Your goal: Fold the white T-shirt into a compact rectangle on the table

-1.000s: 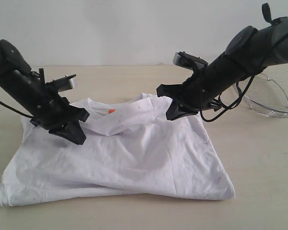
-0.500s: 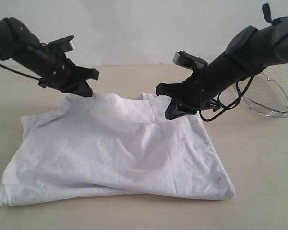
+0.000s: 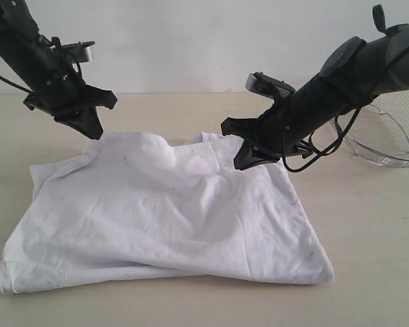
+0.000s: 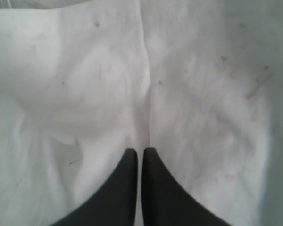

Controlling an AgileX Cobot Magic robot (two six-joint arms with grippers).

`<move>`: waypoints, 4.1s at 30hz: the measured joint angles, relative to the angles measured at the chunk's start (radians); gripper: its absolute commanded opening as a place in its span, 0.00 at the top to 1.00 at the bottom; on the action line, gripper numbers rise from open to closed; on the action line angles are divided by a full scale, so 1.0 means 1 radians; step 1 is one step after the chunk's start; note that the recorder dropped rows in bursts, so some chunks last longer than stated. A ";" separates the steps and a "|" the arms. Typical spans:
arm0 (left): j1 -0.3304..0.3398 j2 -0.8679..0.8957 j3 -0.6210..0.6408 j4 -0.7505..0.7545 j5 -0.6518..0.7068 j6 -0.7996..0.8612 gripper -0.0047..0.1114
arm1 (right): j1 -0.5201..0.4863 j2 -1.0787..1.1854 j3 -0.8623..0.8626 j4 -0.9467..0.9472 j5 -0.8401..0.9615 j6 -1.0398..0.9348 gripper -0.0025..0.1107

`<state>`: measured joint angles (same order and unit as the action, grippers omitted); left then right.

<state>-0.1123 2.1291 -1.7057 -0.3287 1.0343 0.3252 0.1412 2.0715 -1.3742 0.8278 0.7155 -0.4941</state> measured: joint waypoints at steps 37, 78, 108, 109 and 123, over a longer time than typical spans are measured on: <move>0.165 -0.098 0.133 -0.051 -0.124 -0.049 0.92 | -0.058 0.000 -0.047 0.012 -0.024 0.014 0.98; 0.053 0.117 0.116 0.140 -0.144 -0.131 0.92 | -0.098 0.147 -0.113 -0.288 -0.114 0.274 0.98; 0.150 0.099 0.120 0.140 -0.105 -0.162 0.92 | -0.121 0.117 -0.109 -0.314 -0.100 0.296 0.98; 0.155 0.089 0.125 0.146 -0.098 -0.159 0.92 | -0.123 0.101 -0.108 -0.324 -0.100 0.296 0.98; 0.229 -0.164 0.157 -0.071 0.087 -0.031 0.92 | -0.139 -0.141 -0.063 -0.313 0.104 0.277 0.98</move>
<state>0.1165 1.9651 -1.5489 -0.3999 1.1208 0.2944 0.0020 1.9300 -1.4374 0.5145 0.8199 -0.2169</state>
